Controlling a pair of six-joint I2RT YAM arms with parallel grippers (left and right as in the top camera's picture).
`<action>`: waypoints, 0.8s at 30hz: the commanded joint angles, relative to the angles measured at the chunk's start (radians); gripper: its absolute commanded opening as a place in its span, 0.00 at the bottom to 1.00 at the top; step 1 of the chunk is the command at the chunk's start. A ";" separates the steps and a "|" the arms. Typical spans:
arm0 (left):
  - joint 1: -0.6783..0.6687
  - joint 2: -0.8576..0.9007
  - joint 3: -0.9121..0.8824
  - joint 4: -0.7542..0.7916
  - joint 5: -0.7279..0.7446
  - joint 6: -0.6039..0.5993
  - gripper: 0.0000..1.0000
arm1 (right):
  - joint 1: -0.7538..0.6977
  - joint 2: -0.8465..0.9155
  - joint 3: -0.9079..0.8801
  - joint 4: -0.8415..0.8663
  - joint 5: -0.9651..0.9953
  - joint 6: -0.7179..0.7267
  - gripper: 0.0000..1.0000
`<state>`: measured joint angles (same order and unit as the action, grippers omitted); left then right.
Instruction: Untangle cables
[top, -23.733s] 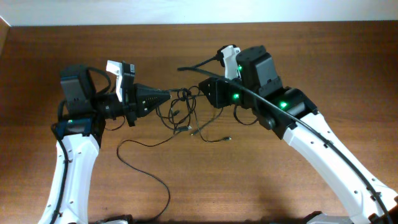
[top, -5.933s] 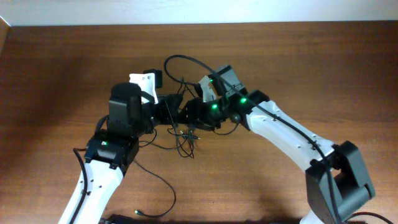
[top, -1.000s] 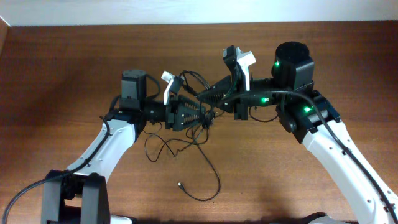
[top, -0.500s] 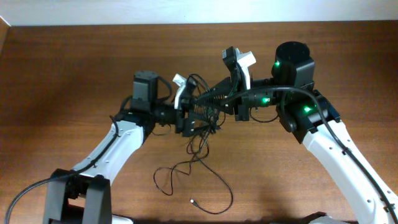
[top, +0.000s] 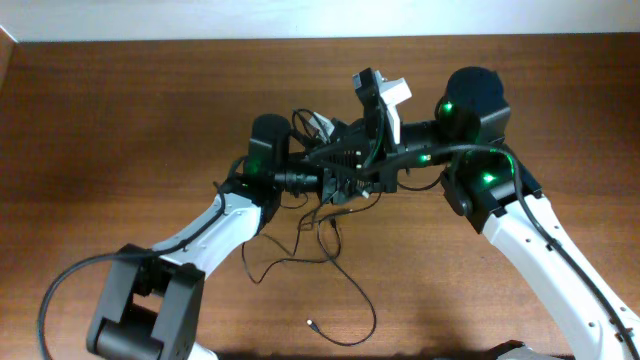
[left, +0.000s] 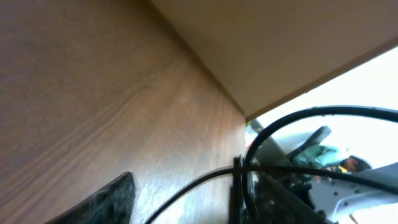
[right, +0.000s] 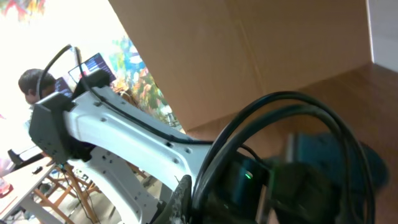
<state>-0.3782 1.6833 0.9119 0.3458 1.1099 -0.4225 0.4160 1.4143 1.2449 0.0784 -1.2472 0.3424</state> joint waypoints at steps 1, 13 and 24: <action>-0.003 0.047 0.005 0.064 -0.006 -0.108 0.10 | 0.029 -0.020 0.006 0.012 -0.009 0.018 0.04; 0.162 0.048 0.005 0.047 -0.008 -0.125 0.00 | 0.032 0.057 0.006 -0.021 0.056 0.018 0.04; 0.348 0.048 0.005 -0.175 0.110 -0.051 0.00 | -0.033 0.079 0.006 -0.471 0.710 0.018 0.04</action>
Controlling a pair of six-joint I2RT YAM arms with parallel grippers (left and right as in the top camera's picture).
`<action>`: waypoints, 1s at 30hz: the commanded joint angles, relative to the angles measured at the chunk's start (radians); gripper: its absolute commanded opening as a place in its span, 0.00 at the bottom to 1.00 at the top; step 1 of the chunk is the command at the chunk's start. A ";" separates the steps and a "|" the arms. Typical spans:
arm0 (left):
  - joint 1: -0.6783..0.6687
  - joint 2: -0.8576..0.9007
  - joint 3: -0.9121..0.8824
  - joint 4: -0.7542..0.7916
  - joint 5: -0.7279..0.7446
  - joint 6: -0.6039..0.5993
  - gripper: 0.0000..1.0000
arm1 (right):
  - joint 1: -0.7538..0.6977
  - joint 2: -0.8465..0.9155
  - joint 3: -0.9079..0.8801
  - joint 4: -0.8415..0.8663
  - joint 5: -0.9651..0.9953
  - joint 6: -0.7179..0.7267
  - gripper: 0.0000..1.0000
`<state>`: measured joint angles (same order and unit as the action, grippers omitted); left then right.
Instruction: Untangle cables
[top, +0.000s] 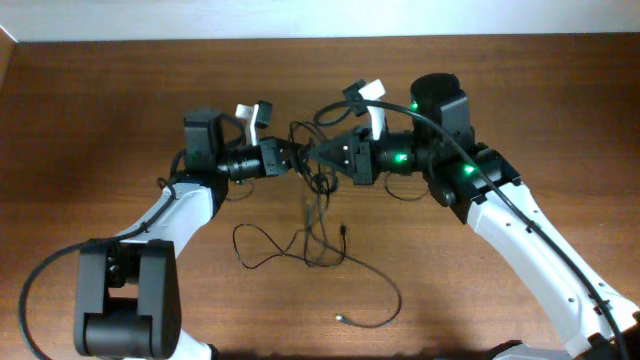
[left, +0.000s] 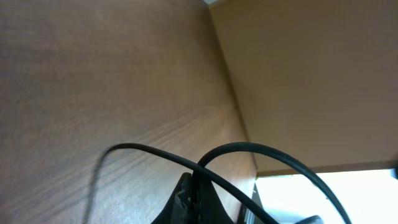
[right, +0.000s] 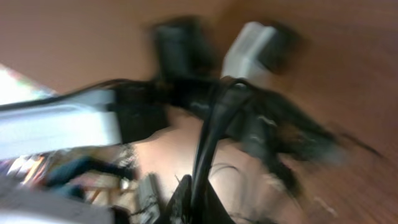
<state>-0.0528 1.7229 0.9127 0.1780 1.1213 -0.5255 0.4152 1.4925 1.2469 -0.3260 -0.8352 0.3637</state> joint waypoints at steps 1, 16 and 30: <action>0.026 0.008 0.004 -0.007 0.137 0.052 0.00 | -0.037 0.001 0.004 -0.091 0.336 -0.003 0.04; 0.024 0.010 0.004 -0.098 -0.038 0.203 0.00 | -0.024 0.061 0.004 -0.267 0.420 -0.019 0.69; -0.128 0.044 0.004 -0.404 -0.779 0.274 0.00 | -0.023 0.136 0.004 -0.442 0.461 0.247 0.22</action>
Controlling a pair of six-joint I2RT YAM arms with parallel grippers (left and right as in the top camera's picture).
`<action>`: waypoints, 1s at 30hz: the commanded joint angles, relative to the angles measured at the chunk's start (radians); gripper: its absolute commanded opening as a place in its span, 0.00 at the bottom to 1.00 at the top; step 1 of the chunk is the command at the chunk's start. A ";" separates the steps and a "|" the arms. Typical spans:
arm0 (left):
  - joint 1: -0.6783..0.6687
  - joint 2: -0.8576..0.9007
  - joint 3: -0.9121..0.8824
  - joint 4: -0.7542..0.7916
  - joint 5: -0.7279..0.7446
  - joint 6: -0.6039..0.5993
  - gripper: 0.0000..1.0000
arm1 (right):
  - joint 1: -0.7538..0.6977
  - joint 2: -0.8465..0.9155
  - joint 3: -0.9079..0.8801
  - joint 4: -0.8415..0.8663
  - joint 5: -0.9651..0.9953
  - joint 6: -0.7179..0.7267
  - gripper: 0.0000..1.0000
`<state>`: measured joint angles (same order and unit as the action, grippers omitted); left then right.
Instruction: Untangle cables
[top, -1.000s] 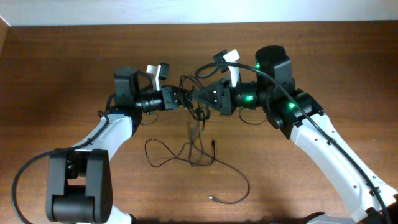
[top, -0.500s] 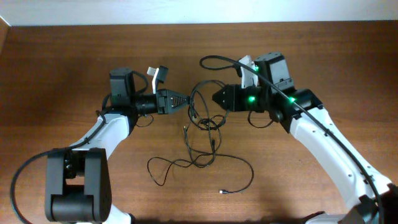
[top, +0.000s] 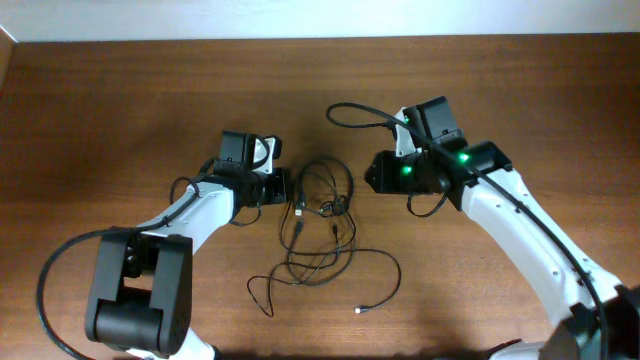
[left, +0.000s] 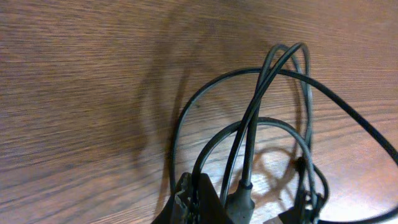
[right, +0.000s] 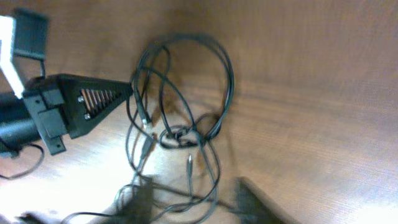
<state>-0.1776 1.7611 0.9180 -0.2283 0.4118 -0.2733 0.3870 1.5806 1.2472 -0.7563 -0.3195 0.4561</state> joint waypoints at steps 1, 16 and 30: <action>-0.003 0.006 -0.001 0.002 -0.069 0.022 0.00 | 0.005 0.062 0.003 -0.010 -0.081 0.208 0.20; -0.003 0.006 -0.001 0.002 -0.068 0.022 0.00 | 0.040 0.363 0.003 0.213 -0.291 0.360 0.21; -0.003 0.006 -0.001 0.002 -0.060 0.021 0.00 | 0.089 0.431 0.003 0.341 -0.150 0.474 0.21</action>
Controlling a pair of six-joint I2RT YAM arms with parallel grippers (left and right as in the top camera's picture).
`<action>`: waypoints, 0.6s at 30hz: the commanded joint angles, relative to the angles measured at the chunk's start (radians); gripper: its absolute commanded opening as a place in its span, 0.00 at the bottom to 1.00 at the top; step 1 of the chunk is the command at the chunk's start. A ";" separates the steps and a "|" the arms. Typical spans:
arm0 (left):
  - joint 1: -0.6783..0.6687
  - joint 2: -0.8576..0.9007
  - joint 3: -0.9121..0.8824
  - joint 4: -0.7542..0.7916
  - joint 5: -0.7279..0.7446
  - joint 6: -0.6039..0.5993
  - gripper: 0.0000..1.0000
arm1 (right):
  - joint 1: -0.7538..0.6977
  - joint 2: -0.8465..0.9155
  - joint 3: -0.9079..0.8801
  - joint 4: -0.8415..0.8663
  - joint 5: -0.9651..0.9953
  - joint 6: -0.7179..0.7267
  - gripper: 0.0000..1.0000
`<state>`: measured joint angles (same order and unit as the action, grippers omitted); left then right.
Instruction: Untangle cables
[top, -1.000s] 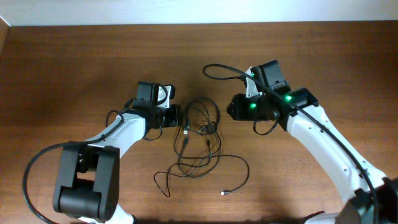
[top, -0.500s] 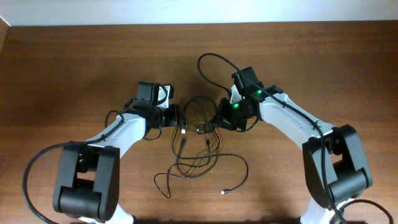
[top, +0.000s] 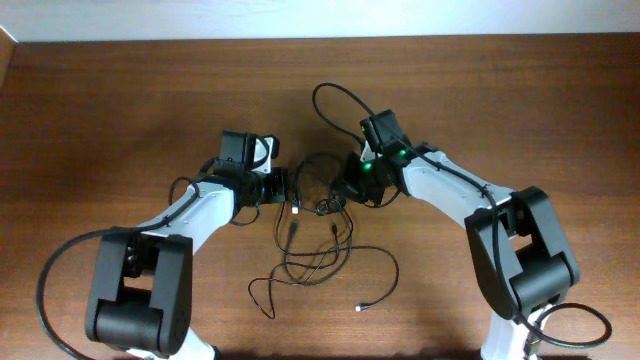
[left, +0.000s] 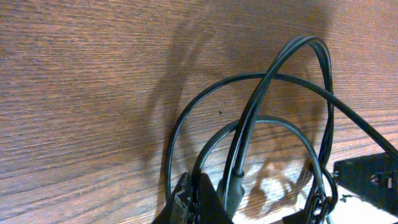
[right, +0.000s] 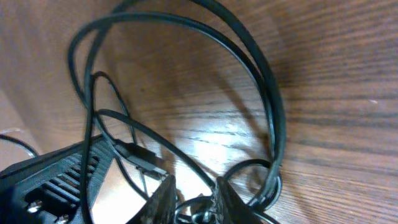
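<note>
A tangle of black cables (top: 322, 205) lies mid-table, with loops (left: 249, 124) spreading away from the grip. My left gripper (top: 287, 188) sits at the tangle's left edge, shut (left: 198, 198) on a thin cable strand. At the tangle's right edge, low over the wood, my right gripper (top: 348, 193) is open (right: 191, 193), its fingers either side of a small knot (right: 199, 210). A large double loop (right: 249, 74) lies beyond it. A plug (top: 297, 208) shows beside the left fingers.
Thin cable tails trail toward the front of the table (top: 330, 268), ending in small connectors (top: 360, 308). The right arm's own lead (top: 335, 100) arcs behind the tangle. The table's far edge (top: 300, 40) meets a pale wall.
My right gripper was open off to the right of the tangle; now it is down at the tangle's right edge with the knot between its fingers. The left gripper has stayed put.
Both grippers were close together above the table with the cables bunched between them. Then they stood apart with cable strung between and hanging down. Later the tangle lay on the wood, left still holding, right free. Now the right straddles the knot.
</note>
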<state>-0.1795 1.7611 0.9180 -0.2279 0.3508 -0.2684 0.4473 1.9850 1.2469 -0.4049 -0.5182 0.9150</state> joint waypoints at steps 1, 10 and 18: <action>-0.001 0.006 -0.001 0.002 0.001 0.017 0.00 | 0.033 0.033 0.004 -0.012 0.056 0.019 0.21; -0.001 0.006 -0.001 0.001 0.001 0.016 0.00 | 0.044 0.069 0.004 -0.071 0.103 0.018 0.04; 0.012 -0.006 0.039 -0.107 0.032 -0.029 0.99 | 0.048 -0.040 0.004 -0.074 0.179 -0.047 0.04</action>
<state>-0.1822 1.7611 0.9184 -0.2703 0.3603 -0.2802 0.4919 2.0216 1.2480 -0.4706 -0.4110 0.8898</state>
